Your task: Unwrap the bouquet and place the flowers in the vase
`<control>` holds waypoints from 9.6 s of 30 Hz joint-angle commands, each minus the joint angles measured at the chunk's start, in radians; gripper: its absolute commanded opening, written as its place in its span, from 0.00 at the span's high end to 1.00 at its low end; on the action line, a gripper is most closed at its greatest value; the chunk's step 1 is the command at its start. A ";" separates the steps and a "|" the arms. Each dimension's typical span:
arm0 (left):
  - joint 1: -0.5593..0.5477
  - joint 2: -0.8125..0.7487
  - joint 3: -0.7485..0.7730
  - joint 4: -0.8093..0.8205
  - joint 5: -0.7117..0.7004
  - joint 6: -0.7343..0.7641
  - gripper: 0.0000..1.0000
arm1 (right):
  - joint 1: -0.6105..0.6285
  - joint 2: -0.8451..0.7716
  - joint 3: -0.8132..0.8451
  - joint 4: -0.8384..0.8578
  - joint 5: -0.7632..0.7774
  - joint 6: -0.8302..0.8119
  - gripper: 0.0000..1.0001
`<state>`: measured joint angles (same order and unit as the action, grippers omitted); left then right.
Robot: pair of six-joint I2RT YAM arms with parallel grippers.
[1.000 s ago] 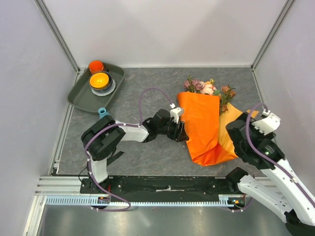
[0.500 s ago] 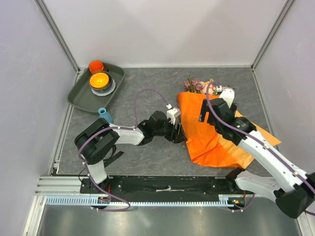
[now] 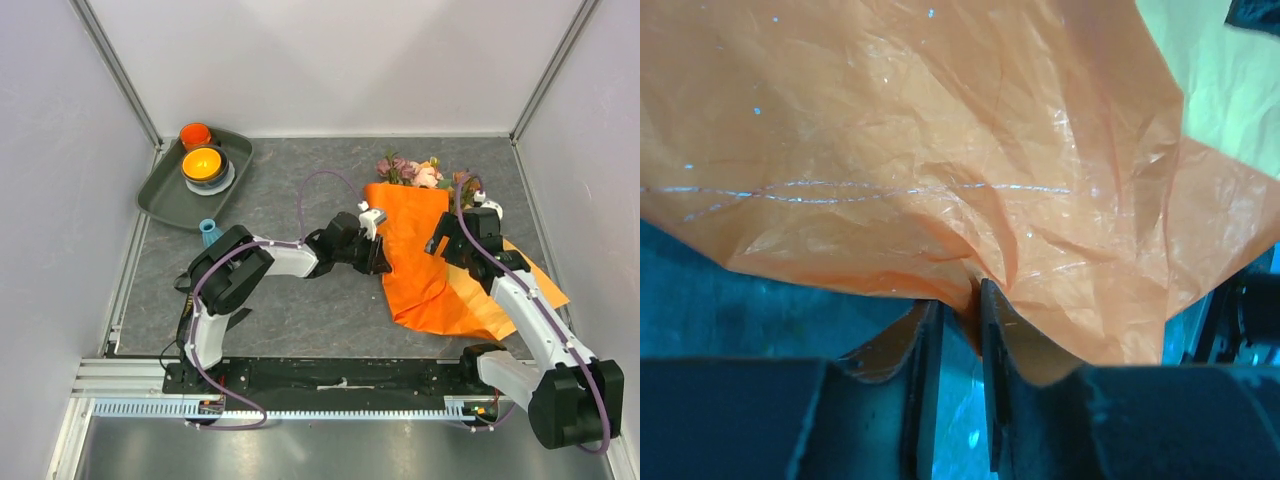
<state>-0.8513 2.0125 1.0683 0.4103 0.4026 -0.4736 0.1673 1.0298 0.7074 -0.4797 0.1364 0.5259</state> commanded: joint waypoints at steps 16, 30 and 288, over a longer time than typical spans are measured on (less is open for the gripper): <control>0.066 -0.224 -0.128 -0.010 -0.030 0.101 0.27 | -0.109 0.084 -0.074 0.254 -0.112 0.036 0.02; 0.074 -0.601 -0.471 0.212 -0.123 -0.008 0.27 | 0.164 0.140 -0.004 0.499 -0.373 0.035 0.03; 0.251 -1.101 0.114 -0.812 -0.617 0.205 0.98 | 0.615 0.247 -0.091 1.353 -0.211 -0.250 0.02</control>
<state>-0.6014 0.9630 1.0988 -0.3504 0.0360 -0.4610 0.7834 1.3445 0.6308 0.9096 -0.3080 0.3279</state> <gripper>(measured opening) 0.064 0.981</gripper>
